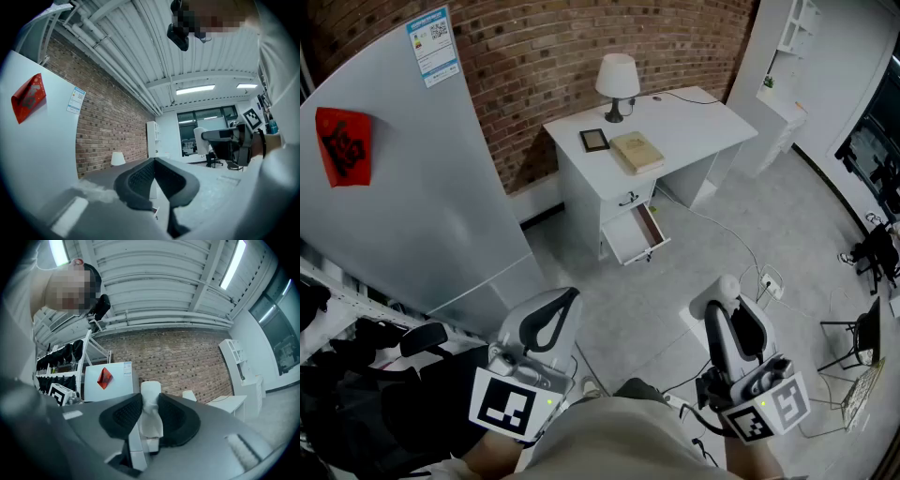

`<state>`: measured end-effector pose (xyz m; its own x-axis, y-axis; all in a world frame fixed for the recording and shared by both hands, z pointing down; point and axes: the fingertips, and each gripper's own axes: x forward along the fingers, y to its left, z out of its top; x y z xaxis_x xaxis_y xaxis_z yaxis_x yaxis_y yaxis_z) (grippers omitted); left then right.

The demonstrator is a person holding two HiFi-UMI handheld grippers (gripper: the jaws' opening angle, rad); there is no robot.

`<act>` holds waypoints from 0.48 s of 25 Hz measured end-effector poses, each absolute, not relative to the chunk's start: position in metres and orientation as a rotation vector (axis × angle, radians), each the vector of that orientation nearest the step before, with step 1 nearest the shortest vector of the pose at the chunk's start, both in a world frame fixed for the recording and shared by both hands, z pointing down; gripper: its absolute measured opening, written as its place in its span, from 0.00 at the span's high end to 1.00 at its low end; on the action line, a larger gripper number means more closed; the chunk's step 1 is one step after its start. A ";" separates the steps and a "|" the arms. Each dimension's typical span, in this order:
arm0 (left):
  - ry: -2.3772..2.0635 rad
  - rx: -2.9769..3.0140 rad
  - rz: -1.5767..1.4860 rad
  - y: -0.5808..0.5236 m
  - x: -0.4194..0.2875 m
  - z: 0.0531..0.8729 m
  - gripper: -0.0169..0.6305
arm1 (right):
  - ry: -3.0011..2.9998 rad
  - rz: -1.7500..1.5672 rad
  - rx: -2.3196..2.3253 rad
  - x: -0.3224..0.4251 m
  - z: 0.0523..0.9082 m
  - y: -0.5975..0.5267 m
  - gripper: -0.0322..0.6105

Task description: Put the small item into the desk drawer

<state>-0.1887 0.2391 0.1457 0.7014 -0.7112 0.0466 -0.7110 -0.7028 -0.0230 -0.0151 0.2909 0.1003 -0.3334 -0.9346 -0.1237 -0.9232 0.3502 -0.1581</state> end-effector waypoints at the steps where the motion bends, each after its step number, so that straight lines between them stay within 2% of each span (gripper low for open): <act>1: 1.208 -2.893 -0.087 0.240 -0.188 0.146 0.97 | 2.413 -0.096 -1.692 -0.014 0.102 0.291 0.77; 7: 1.209 -2.915 -0.097 0.244 -0.188 0.151 0.97 | 2.349 -0.264 -1.644 -0.009 0.112 0.290 0.77; 12: 1.206 -2.929 -0.110 0.247 -0.191 0.158 0.97 | 2.353 -0.270 -1.683 -0.010 0.118 0.295 0.77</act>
<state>-0.1909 0.2471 0.1580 0.7082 -0.7020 0.0744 -0.7039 -0.7102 -0.0008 -0.0099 0.2950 0.1180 -0.3105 -0.9469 -0.0835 -0.9035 0.3212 -0.2837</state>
